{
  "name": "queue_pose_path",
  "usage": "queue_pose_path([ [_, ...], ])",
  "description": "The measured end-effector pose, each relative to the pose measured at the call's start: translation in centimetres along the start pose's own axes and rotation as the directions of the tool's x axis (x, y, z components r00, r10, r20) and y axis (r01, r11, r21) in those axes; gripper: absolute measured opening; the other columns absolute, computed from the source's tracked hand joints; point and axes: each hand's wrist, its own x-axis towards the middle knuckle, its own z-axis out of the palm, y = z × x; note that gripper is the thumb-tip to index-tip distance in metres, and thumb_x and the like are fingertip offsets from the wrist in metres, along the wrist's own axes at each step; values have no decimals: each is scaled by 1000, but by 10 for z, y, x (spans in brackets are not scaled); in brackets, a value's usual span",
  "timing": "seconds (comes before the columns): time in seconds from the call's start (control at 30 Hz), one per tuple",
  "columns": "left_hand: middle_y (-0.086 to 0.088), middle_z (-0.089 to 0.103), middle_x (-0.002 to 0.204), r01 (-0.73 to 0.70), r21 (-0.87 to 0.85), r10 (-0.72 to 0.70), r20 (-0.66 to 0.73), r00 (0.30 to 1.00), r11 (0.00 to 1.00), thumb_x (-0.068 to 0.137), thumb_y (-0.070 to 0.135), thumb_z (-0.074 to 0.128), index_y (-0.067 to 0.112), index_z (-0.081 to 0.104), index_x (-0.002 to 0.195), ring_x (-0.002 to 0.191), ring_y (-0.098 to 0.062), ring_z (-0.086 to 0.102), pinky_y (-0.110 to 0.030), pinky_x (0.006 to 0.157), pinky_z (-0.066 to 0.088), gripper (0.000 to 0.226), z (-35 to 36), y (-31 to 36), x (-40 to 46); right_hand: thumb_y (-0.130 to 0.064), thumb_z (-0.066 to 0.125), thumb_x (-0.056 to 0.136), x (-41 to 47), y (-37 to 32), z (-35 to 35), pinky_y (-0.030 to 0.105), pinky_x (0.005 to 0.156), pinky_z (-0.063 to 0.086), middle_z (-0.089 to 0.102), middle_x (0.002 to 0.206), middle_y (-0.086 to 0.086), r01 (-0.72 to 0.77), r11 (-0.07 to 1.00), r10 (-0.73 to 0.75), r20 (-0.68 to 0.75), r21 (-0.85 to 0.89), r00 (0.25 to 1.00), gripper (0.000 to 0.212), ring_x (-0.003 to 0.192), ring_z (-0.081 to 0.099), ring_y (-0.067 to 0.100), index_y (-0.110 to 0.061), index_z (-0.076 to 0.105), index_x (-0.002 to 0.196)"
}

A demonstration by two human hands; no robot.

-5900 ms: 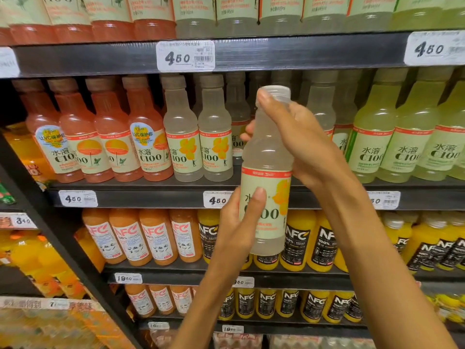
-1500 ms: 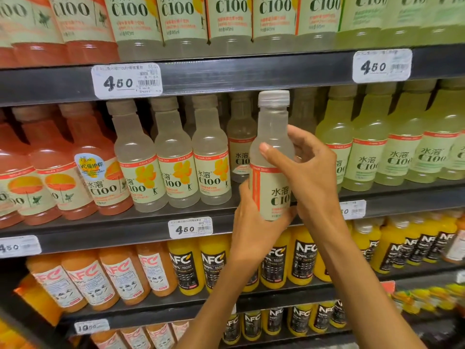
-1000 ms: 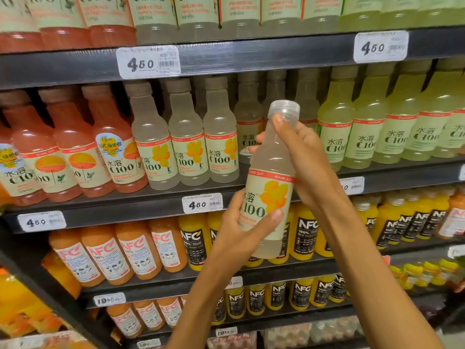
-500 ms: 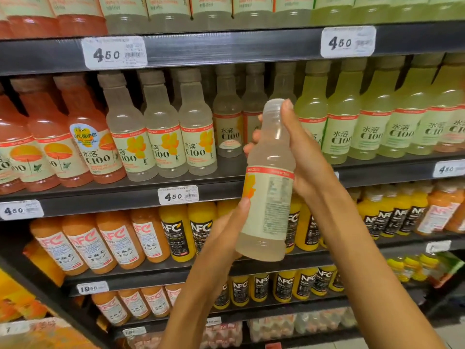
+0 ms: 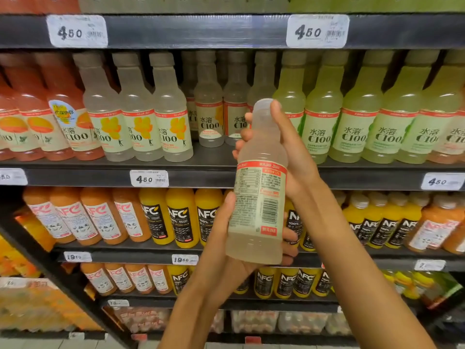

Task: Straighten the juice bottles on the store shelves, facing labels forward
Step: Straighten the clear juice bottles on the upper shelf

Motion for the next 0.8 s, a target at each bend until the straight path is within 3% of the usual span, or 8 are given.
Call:
queue_pose_path([
  [0.1, 0, 69, 116, -37, 322, 106, -200, 974, 946, 79, 72, 44, 32, 57, 125, 108, -16, 65, -41, 92, 48, 63, -1, 2, -1, -43, 47, 93, -6, -8, -3, 34, 72, 51, 60, 74, 5, 42, 986, -48, -33, -158, 998, 36, 66, 63, 19, -11, 48, 110],
  [0.27, 10, 73, 101, -14, 478, 164, -275, 947, 878, 57, 72, 58, 39, 63, 107, 94, -6, 69, -31, 84, 50, 60, 9, 6, 1, -43, 51, 95, -9, -10, 1, 32, 65, 57, 67, 77, 6, 76, 894, -163, -162, -442, 973, 33, 76, 70, 24, -15, 53, 112],
  [0.4, -9, 72, 104, 5, 226, 37, -180, 983, 974, 71, 65, 57, 26, 69, 111, 91, -22, 70, -36, 78, 55, 57, 11, 15, -1, -49, 44, 95, -2, -11, -3, 35, 74, 58, 72, 79, 8, -13, 904, -82, -202, -427, 976, 44, 87, 70, 28, -12, 53, 117],
  [0.47, -19, 69, 102, -5, -13, 4, -76, 997, 1000, 77, 60, 56, 14, 67, 116, 83, -27, 69, -37, 69, 57, 61, 13, 22, -3, -49, 43, 94, 3, -8, -7, 36, 77, 58, 73, 91, 12, -91, 967, 47, -183, -239, 982, 50, 91, 69, 28, -11, 47, 127],
  [0.53, -22, 67, 100, 8, -176, -8, 1, 1000, 984, 77, 57, 58, 4, 64, 118, 80, -29, 68, -37, 67, 57, 67, 15, 25, -4, -50, 44, 93, 6, -2, -9, 38, 80, 57, 72, 95, 14, -175, 984, 168, -157, -34, 973, 50, 93, 69, 28, -6, 50, 119],
  [0.67, -23, 65, 100, -3, -301, 18, 47, 999, 954, 85, 58, 53, -5, 64, 114, 81, -28, 67, -35, 69, 56, 70, 13, 27, -6, -50, 45, 94, 14, 13, -14, 33, 73, 58, 72, 83, 14, -286, 955, 296, -194, 79, 935, 54, 73, 71, 21, 0, 65, 95],
  [0.73, -23, 65, 99, 0, -337, 21, 60, 998, 941, 85, 58, 53, -7, 64, 114, 82, -28, 67, -35, 69, 57, 72, 8, 27, -5, -50, 45, 94, 15, 14, -12, 32, 67, 58, 71, 79, 14, -326, 945, 323, -223, 29, 919, 52, 66, 70, 20, -1, 60, 103],
  [0.8, -23, 64, 100, 7, -321, 14, 65, 998, 947, 84, 56, 52, -6, 58, 122, 82, -29, 67, -36, 70, 57, 73, 2, 26, -3, -46, 50, 93, 16, 12, -7, 34, 64, 59, 70, 85, 15, -277, 961, 273, -259, 22, 926, 52, 66, 70, 22, -7, 48, 126],
])
